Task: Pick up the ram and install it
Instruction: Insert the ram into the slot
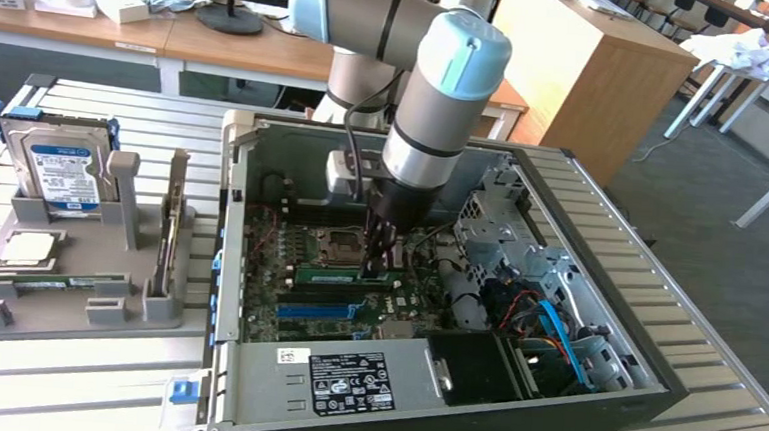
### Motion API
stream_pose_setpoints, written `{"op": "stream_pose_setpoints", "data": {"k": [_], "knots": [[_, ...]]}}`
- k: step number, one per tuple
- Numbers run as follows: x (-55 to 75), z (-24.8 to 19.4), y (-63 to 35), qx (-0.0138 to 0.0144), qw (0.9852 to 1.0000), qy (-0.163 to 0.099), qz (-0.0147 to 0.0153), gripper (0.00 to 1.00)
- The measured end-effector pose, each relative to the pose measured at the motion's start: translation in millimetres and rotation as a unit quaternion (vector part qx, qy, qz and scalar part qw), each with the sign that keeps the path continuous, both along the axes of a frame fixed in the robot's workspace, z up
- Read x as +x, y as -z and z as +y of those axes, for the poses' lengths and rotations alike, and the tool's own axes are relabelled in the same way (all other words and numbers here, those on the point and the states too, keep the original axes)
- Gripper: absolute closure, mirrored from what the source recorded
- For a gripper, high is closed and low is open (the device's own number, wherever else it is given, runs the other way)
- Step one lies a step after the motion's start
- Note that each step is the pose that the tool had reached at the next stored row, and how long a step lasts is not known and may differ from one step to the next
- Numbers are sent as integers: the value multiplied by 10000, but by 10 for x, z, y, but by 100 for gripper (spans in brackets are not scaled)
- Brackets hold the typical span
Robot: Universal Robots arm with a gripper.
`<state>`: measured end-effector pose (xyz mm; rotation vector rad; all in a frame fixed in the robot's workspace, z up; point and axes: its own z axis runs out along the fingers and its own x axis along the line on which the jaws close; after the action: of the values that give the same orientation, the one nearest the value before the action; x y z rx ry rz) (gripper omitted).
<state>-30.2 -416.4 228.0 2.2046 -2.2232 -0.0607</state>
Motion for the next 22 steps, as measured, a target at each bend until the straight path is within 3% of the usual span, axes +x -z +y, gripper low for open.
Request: {"op": "stream_pose_setpoints", "data": {"k": [19,21,22], "knots": [[-1,0,40,0,10000,0,0,88],[-1,0,40,0,10000,0,0,76],[-1,0,40,0,10000,0,0,76]]}}
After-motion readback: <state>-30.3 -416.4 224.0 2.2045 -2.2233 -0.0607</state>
